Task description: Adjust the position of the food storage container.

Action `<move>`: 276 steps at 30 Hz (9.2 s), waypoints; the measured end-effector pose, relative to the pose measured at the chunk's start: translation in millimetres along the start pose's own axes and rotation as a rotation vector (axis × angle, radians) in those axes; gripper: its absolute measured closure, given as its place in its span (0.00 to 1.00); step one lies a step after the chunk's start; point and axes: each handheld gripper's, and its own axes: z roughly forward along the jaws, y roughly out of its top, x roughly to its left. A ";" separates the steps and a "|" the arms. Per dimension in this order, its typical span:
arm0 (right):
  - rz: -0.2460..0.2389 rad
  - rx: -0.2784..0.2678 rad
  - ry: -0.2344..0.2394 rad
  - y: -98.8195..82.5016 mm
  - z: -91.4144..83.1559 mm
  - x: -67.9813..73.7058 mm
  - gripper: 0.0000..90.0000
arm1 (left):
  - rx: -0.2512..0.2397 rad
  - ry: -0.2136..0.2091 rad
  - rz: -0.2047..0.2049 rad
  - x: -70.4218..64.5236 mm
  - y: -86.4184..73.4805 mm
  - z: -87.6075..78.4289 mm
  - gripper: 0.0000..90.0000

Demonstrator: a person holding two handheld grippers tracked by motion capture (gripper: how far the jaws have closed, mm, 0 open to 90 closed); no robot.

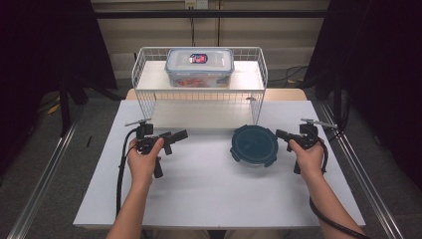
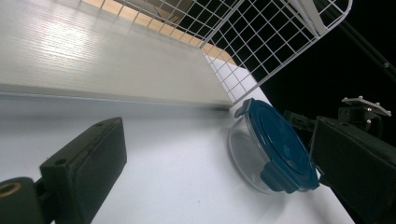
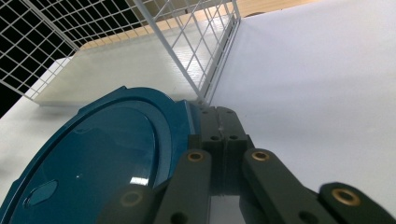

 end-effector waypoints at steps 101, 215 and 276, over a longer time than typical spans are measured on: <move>-0.024 0.026 0.196 -33.4 38.5 85.6 0.90 | 0.074 0.017 -0.013 1.1 -9.8 1.1 0.05; 0.492 0.043 0.296 -77.1 8.5 89.9 0.81 | 0.196 -0.029 -0.305 1.0 -41.6 30.2 0.82; 0.563 0.025 0.331 -82.5 17.6 94.3 0.80 | 0.124 -0.011 -0.372 6.3 -48.7 22.4 0.77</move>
